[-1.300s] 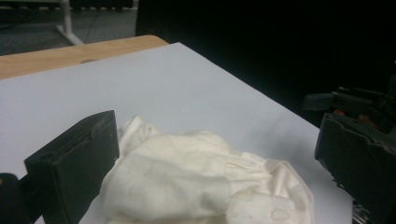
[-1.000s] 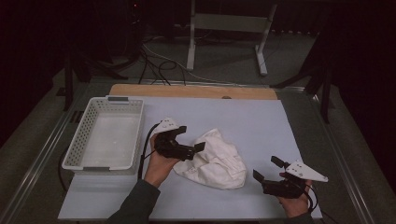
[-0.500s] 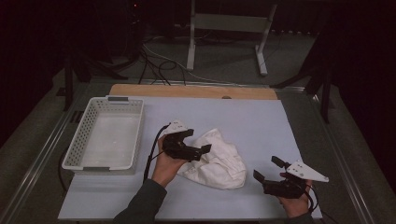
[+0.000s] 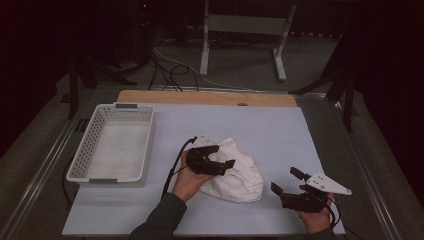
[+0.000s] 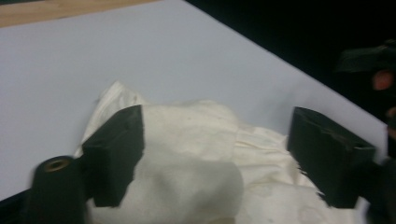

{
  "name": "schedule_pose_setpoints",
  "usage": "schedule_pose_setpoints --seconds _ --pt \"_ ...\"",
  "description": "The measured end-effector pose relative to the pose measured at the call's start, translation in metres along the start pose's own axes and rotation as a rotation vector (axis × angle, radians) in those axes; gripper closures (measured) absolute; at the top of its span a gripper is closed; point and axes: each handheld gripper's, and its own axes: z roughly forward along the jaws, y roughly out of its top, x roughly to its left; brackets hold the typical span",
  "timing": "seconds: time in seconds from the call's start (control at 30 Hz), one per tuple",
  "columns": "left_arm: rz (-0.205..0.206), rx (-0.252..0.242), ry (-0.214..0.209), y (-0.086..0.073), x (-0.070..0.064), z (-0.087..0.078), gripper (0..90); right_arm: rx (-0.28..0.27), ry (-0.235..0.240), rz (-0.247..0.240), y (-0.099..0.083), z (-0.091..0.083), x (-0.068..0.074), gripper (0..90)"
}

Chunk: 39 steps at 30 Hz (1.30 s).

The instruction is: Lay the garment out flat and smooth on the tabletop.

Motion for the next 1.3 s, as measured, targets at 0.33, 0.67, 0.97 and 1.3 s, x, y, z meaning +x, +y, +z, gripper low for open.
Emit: schedule_pose_setpoints --seconds 0.33,0.67,0.97,1.3 --pt "0.063 0.131 0.038 -0.011 -0.008 0.024 41.2 0.0 0.0 0.001 0.0 -0.001 0.0 7.5" --pt "0.093 0.193 0.05 -0.017 -0.006 0.018 86.6 -0.002 0.0 0.007 0.0 -0.001 0.0 7.5" --pt "0.083 0.12 0.081 -0.017 0.005 -0.023 86.4 -0.002 -0.003 0.004 0.0 -0.001 0.0 7.5" --pt "0.068 0.16 0.192 -0.033 0.029 -0.062 86.2 0.003 -0.006 0.003 0.0 0.0 0.0 7.5"
